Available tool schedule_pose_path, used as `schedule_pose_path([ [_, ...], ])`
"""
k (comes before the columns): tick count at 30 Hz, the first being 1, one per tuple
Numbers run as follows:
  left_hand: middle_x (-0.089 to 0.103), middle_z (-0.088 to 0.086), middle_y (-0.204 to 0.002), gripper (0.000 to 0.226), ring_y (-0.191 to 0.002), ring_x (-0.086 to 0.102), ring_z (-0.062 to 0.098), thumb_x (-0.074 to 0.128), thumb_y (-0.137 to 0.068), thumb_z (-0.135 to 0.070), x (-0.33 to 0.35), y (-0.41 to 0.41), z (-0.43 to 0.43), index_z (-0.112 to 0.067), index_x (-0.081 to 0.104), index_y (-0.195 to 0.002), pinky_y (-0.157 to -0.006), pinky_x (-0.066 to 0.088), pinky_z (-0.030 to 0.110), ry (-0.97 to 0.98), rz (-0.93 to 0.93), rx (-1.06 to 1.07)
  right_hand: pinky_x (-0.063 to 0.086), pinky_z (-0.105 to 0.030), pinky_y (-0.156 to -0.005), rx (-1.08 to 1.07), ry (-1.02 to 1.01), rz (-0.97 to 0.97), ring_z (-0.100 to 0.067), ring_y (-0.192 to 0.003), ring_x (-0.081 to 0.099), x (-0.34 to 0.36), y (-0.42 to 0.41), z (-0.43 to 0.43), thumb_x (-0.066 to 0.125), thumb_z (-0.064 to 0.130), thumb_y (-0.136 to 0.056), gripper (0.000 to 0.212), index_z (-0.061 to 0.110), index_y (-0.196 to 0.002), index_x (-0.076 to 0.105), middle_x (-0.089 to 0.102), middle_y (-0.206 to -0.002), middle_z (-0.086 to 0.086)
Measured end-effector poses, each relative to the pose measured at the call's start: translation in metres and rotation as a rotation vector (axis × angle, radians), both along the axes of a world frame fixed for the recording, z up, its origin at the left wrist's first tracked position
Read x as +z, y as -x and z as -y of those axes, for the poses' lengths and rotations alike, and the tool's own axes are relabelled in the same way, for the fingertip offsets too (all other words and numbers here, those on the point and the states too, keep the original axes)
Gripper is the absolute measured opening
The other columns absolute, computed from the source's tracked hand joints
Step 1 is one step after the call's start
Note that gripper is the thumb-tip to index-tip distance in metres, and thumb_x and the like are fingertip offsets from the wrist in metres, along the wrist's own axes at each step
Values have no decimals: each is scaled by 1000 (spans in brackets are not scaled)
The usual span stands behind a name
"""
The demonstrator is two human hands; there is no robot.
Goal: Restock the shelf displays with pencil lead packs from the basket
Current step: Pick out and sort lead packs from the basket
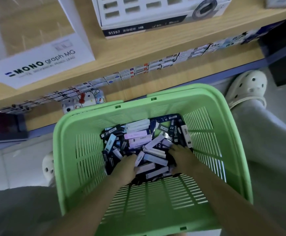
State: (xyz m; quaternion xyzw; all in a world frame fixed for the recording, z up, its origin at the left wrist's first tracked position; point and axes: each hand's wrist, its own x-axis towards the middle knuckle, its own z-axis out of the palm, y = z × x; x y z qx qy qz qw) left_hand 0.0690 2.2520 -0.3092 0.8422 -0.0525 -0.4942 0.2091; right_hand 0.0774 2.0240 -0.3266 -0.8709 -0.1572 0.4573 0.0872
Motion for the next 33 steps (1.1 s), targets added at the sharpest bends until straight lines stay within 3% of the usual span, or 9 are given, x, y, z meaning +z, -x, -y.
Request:
schedule_pose_path([
  [2, 35, -3, -73, 11, -70, 38, 15, 39, -99, -13, -1, -2, 3, -15, 32, -92, -64, 29, 30, 28, -42, 74, 34, -32, -99, -39, -24, 5, -21, -129, 39, 3, -2, 0, 69, 34, -79, 61, 13, -131, 45, 46, -137, -5],
  [6, 52, 6, -87, 7, -70, 49, 20, 37, -99, -9, 3, -6, 11, -12, 35, -105, -62, 38, 30, 133, -96, 263, 45, -29, -85, -158, -94, -125, -25, -110, 58, 13, -5, 1, 68, 20, -83, 42, 8, -121, 56, 61, -122, -9],
  [8, 51, 2, -83, 16, -61, 44, 15, 39, -99, -8, 9, -8, 15, -7, 40, -115, -55, 34, 26, 179, -67, 380, 47, -29, -80, -178, -85, -111, -25, -104, 61, 18, -5, 4, 68, 24, -83, 35, 10, -114, 61, 65, -114, -8],
  [13, 57, 7, -93, 21, -77, 60, 17, 36, -100, -6, 19, -13, 24, 0, 38, -120, -67, 45, 22, 262, -146, 666, 47, -26, -73, -339, -11, 39, -19, -92, 64, 34, -11, 8, 66, 45, -82, 30, 25, -104, 69, 70, -99, -1],
  [17, 44, 5, -82, 4, -70, 43, 12, 37, -99, -5, 27, -17, 34, -7, 40, -102, -56, 38, 12, 291, -242, 777, 46, -26, -68, -444, -90, 12, -20, -86, 63, 41, -13, 2, 67, 44, -83, 34, 18, -105, 67, 70, -96, -3],
  [21, 42, -1, -114, 29, -102, 43, 8, 32, -102, -36, 39, -22, 41, -15, 38, -122, -86, 32, 25, 361, -298, 756, 47, -31, -66, -870, -421, -122, -18, -69, 52, 55, -16, -14, 69, 32, -83, 43, -7, -99, 60, 60, -79, -20],
  [24, 38, -12, -128, 45, -121, 37, 2, 32, -99, -46, 52, -24, 45, -28, 31, -140, -98, 29, 22, 521, -318, 733, 56, -36, -80, -1114, -624, -199, -22, -82, 63, 69, -22, -28, 64, 20, -88, 15, 5, -92, 65, 67, -91, -17],
  [28, 57, 5, -123, 37, -94, 61, 7, 41, -99, -35, 60, -27, 40, -19, 43, -132, -79, 50, 18, 588, -217, 687, 56, -22, -77, -1265, -798, -304, -14, -78, 68, 83, -31, -43, 60, 11, -90, 7, 12, -93, 67, 70, -88, -6],
  [33, 65, 15, -104, 29, -71, 64, 9, 47, -98, -20, 77, -34, 19, -11, 50, -125, -70, 53, 21, 619, -154, 667, 40, -2, -68, -935, -725, -129, 14, -69, 54, 94, -37, -49, 57, 18, -93, 9, 22, -93, 65, 61, -82, 17],
])
